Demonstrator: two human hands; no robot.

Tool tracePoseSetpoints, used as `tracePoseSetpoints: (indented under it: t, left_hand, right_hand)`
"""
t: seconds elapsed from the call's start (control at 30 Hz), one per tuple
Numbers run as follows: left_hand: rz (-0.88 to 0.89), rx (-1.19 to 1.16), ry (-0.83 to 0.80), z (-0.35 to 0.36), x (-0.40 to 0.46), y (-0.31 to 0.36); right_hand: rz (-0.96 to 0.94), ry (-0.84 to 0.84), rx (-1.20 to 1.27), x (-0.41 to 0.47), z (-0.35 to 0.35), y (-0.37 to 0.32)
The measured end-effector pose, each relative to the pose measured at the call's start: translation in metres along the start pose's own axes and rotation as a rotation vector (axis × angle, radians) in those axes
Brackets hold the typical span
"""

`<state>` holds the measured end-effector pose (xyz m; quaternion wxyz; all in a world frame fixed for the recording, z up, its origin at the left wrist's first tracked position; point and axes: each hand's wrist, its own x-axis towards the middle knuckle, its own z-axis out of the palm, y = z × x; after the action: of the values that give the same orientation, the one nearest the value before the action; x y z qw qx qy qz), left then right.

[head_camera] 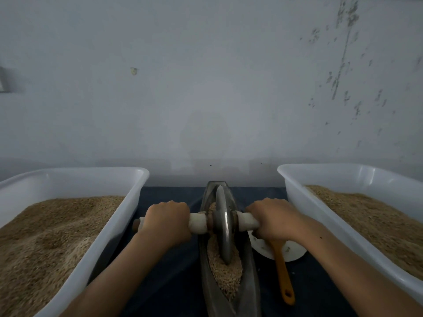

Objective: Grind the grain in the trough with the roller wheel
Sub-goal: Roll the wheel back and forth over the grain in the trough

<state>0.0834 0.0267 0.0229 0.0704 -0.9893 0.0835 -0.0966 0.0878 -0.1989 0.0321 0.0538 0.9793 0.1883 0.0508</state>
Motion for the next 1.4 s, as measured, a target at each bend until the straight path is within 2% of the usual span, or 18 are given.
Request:
tracePoseSetpoints:
  t: [0.07, 0.17, 0.27, 0.37, 0.43, 0.57, 0.7, 0.77, 0.9, 1.07, 1.17, 1.27, 1.4]
  left_hand:
    - [0.014, -0.011, -0.066, -0.002, -0.001, -0.002]
    - [0.008, -0.025, -0.079, -0.002, 0.000, -0.003]
    - [-0.007, -0.045, 0.006, 0.002, 0.002, -0.001]
    - [-0.015, -0.074, 0.139, 0.004, -0.001, 0.000]
    - [-0.018, -0.089, 0.169, 0.004, -0.002, 0.000]
    - [-0.022, -0.065, 0.105, 0.001, -0.001, 0.001]
    - [0.002, 0.000, -0.007, -0.001, -0.001, 0.000]
    - [0.008, -0.001, -0.053, -0.003, -0.002, -0.001]
    - [-0.013, -0.014, -0.042, -0.002, -0.002, 0.000]
    - [-0.041, -0.042, 0.119, 0.000, -0.004, 0.003]
    - [-0.032, -0.037, 0.185, 0.001, -0.004, 0.005]
    - [-0.022, -0.025, 0.143, 0.001, -0.002, 0.003]
    - [-0.001, 0.007, -0.004, -0.002, -0.002, 0.000]
  right_hand:
    - [-0.009, -0.061, -0.009, 0.000, -0.003, 0.000]
    - [-0.001, -0.056, -0.012, 0.000, -0.004, -0.001]
    - [0.015, 0.049, -0.010, -0.003, 0.001, -0.003]
    - [0.039, 0.235, -0.028, -0.003, 0.009, -0.005]
    - [0.051, 0.286, -0.034, -0.002, 0.011, -0.006]
    - [0.033, 0.205, -0.042, -0.002, 0.007, -0.004]
    - [0.008, -0.038, -0.015, -0.001, -0.002, 0.000]
    - [0.004, -0.102, -0.003, -0.001, -0.006, 0.000]
    - [0.015, -0.058, -0.015, -0.001, -0.004, -0.001]
    - [0.050, 0.177, -0.050, -0.002, 0.004, -0.006]
    - [0.058, 0.238, -0.031, -0.003, 0.008, -0.006]
    - [0.044, 0.191, -0.028, -0.002, 0.005, -0.005]
    - [0.005, -0.021, -0.015, -0.001, -0.004, -0.002]
